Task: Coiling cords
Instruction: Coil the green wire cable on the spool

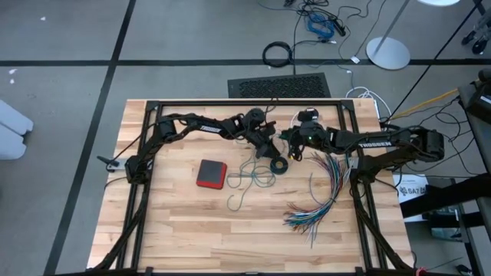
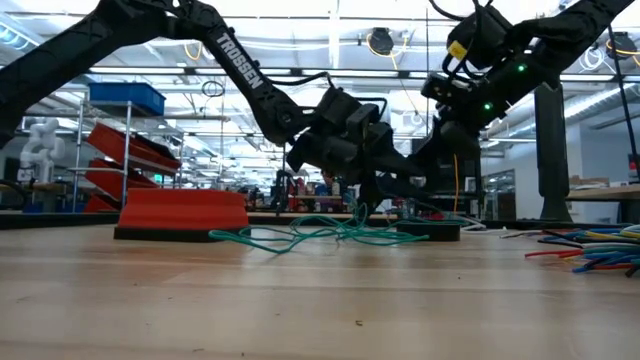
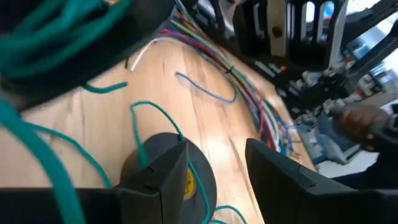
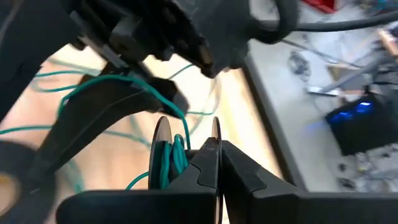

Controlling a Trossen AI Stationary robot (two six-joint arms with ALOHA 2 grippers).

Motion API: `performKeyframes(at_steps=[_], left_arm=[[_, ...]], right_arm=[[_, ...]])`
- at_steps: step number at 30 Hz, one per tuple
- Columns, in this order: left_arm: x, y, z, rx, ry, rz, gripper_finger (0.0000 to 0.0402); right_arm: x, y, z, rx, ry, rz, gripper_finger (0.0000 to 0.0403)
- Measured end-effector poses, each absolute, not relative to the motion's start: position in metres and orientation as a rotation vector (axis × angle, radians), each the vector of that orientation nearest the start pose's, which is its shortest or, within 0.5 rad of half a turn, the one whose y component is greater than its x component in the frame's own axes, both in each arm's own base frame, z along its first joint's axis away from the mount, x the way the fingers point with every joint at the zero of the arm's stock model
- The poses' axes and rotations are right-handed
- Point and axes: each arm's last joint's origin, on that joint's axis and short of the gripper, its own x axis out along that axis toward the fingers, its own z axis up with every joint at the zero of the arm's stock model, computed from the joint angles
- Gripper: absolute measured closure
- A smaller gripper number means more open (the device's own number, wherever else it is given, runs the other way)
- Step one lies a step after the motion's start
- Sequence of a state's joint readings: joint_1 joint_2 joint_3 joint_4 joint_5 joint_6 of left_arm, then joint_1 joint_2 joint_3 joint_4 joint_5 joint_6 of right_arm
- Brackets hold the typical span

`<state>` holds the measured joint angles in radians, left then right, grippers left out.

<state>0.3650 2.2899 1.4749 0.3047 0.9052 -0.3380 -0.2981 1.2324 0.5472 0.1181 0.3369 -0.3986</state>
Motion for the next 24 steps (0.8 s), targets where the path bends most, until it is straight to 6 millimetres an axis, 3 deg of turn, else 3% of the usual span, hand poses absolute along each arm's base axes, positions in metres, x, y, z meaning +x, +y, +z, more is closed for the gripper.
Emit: performKeyframes(at_steps=[13,24], left_arm=[[0.459,0.128,0.113,-0.542,0.601,-0.395,0.0233],[0.461,0.121,0.112,-0.527,0.610,-0.407,0.0233]], right_arm=[[0.225,-0.063,0.180,-0.386,0.807,-0.326,0.0403],[0.243,-0.057,0.154,-0.382,0.845,-0.298,0.0403]])
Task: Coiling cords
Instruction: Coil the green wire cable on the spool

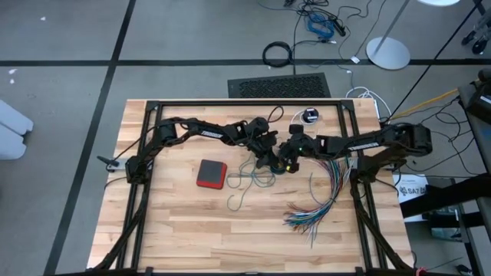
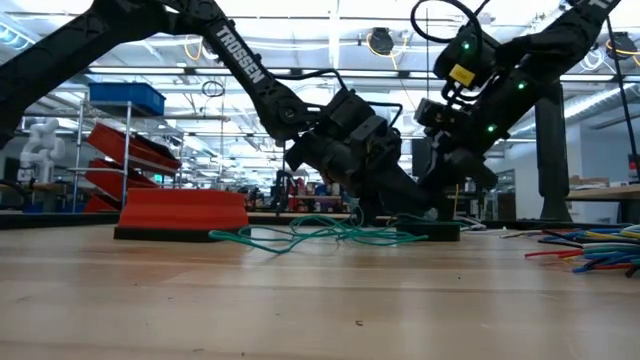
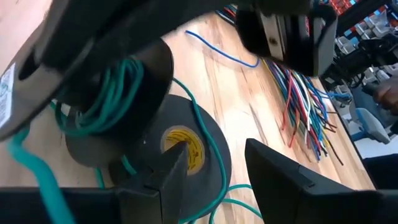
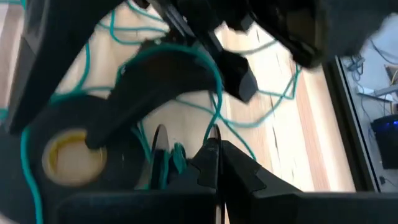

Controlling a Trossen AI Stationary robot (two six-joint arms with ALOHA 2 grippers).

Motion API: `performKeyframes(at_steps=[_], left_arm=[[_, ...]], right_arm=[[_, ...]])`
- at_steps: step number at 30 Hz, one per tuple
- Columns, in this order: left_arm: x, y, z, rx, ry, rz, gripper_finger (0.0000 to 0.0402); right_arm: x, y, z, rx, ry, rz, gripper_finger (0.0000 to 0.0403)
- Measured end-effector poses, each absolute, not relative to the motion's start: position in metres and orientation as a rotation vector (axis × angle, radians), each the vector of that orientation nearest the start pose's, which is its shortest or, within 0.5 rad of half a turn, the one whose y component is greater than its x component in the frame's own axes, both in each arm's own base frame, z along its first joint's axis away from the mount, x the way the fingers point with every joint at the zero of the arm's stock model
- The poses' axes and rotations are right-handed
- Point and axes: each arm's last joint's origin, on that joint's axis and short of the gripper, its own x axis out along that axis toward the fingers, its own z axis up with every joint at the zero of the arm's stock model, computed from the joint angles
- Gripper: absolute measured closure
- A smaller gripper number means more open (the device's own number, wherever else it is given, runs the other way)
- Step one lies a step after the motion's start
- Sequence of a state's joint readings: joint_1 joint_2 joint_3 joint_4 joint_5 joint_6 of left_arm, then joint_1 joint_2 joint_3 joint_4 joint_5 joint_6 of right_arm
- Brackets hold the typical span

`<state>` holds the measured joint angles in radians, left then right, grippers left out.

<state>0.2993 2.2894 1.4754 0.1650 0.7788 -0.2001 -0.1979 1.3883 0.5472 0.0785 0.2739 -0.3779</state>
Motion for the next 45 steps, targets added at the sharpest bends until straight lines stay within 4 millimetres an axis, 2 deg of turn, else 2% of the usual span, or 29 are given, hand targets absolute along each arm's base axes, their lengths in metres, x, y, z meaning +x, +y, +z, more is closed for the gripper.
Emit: performKeyframes(at_steps=[5,24,45], left_arm=[[0.459,0.120,0.109,-0.518,0.636,-0.412,0.0233],[0.459,0.119,0.109,-0.503,0.639,-0.417,0.0233],[0.459,0.119,0.110,-0.497,0.630,-0.420,0.0233]], right_arm=[[0.248,-0.057,0.150,-0.370,0.830,-0.300,0.0403],[0.241,-0.054,0.143,-0.319,0.926,-0.261,0.0403],[0.238,-0.054,0.142,-0.290,0.936,-0.262,0.0403]])
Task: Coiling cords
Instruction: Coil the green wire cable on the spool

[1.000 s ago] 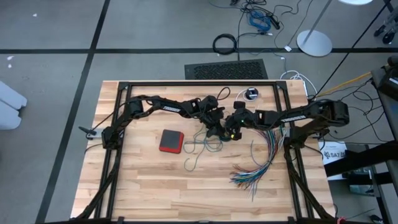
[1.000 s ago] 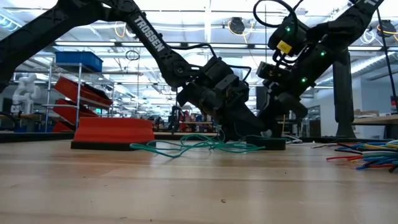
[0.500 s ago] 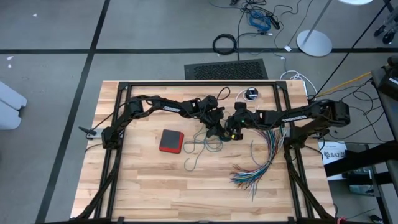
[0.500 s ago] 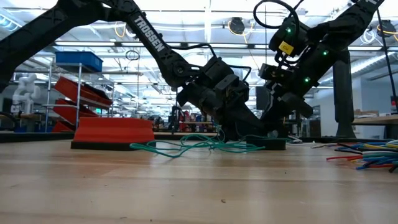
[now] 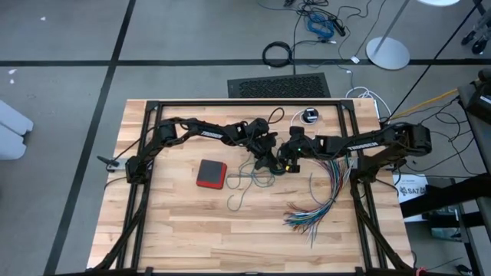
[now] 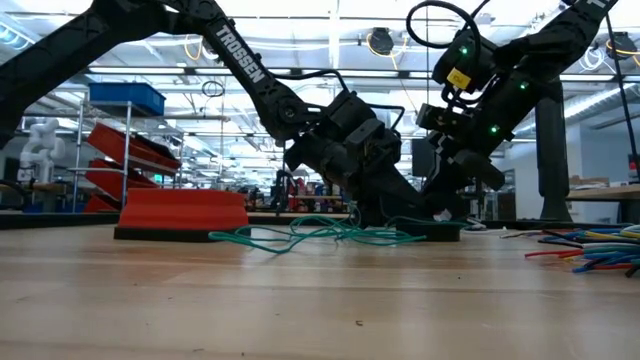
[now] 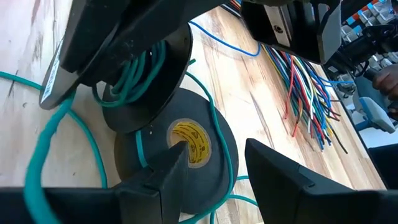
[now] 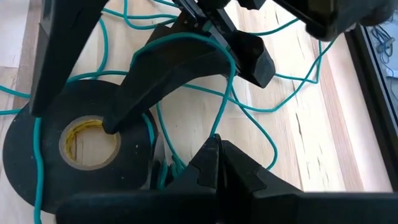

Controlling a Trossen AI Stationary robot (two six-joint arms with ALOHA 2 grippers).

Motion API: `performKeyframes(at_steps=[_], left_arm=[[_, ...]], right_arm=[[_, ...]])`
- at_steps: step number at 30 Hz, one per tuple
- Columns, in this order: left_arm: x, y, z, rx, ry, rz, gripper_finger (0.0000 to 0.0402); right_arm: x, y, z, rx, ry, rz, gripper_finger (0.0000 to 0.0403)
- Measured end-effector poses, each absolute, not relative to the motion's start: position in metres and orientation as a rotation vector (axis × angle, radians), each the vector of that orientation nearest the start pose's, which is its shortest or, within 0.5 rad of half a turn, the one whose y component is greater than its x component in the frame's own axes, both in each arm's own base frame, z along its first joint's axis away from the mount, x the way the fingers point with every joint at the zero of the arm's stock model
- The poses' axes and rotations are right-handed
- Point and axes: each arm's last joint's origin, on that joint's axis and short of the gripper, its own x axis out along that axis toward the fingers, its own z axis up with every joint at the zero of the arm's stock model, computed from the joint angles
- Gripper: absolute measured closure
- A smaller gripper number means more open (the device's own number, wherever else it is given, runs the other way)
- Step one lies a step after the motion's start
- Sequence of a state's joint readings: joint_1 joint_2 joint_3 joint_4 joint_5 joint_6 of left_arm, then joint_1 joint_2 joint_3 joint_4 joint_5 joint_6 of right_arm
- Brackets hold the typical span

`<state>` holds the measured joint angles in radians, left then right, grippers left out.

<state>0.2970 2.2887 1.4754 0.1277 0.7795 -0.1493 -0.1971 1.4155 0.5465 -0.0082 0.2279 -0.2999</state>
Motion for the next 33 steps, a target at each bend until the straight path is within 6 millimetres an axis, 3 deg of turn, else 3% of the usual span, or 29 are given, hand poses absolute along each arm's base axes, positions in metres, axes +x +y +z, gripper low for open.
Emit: performKeyframes(at_steps=[8,19,33], left_arm=[[0.4600,0.1189,0.1105,-0.490,0.620,-0.422,0.0233],[0.4610,0.1152,0.1106,-0.487,0.621,-0.430,0.0233],[0.4614,0.1152,0.1111,-0.484,0.615,-0.432,0.0233]], right_arm=[[0.2380,-0.0538,0.1417,-0.270,0.940,-0.246,0.0400],[0.2371,-0.0533,0.1404,-0.270,0.952,-0.235,0.0357],[0.2334,-0.0562,0.1456,-0.214,0.937,-0.214,0.0355]])
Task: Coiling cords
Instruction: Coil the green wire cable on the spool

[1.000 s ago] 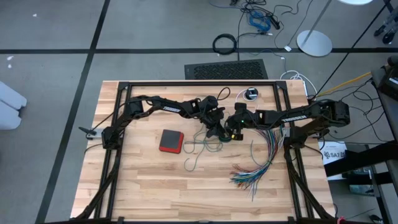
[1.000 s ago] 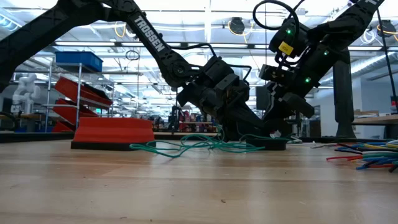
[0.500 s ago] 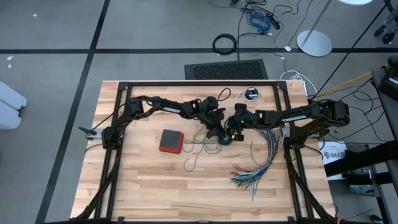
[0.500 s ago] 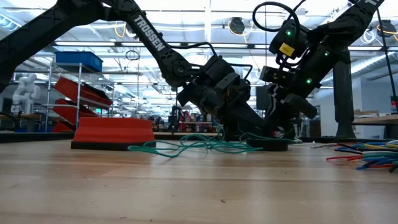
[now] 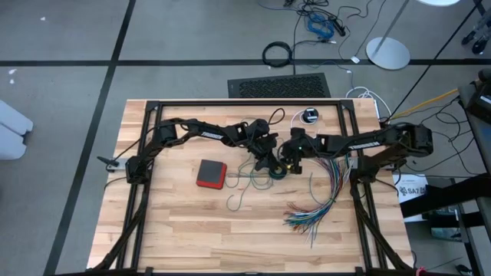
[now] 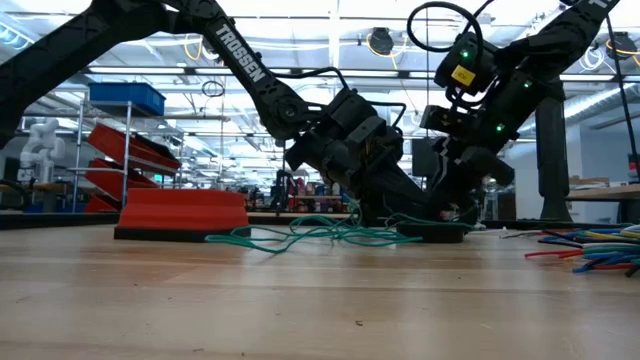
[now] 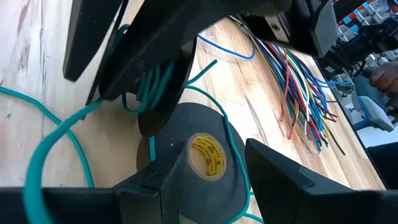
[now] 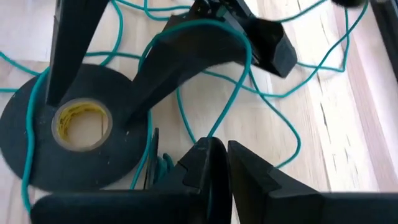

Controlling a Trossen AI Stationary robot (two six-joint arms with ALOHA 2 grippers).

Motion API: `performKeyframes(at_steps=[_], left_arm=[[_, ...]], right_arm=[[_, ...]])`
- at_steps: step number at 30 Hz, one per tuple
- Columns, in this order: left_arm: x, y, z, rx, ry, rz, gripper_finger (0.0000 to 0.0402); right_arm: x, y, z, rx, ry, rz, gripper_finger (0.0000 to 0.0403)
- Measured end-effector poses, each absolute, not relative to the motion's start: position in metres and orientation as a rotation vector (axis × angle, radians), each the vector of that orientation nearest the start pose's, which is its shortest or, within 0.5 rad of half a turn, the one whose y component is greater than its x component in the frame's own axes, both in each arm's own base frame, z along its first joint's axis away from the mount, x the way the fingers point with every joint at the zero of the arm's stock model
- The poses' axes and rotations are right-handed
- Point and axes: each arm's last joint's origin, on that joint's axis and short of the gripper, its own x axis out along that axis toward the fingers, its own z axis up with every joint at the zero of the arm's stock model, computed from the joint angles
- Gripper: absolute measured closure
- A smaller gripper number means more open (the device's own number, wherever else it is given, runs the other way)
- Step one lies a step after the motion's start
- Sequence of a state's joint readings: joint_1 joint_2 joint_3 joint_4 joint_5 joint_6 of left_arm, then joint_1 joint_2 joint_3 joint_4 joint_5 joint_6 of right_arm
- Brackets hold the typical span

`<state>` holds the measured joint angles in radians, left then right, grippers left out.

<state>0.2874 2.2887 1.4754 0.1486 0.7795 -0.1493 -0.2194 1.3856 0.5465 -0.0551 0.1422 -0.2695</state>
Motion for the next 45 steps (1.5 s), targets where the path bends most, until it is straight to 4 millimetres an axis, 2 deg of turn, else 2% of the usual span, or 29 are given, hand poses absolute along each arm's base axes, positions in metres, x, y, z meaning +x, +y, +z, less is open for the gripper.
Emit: performKeyframes(at_steps=[8,27,35,38,41,45], left_arm=[[0.461,0.115,0.111,-0.481,0.613,-0.432,0.0233],[0.462,0.115,0.111,-0.478,0.614,-0.424,0.0233],[0.462,0.114,0.111,-0.478,0.614,-0.424,0.0233],[0.462,0.114,0.111,-0.478,0.614,-0.424,0.0233],[0.462,0.114,0.111,-0.478,0.613,-0.424,0.0233],[0.462,0.114,0.111,-0.476,0.610,-0.424,0.0233]], right_arm=[[0.219,-0.061,0.157,-0.125,0.936,-0.207,0.0355],[0.217,-0.062,0.156,-0.045,0.957,-0.187,0.0354],[0.217,-0.062,0.156,-0.031,0.965,-0.197,0.0305],[0.216,-0.062,0.155,-0.031,0.972,-0.196,0.0299],[0.216,-0.061,0.155,-0.033,0.977,-0.188,0.0305],[0.216,-0.060,0.155,-0.052,0.978,-0.156,0.0335]])
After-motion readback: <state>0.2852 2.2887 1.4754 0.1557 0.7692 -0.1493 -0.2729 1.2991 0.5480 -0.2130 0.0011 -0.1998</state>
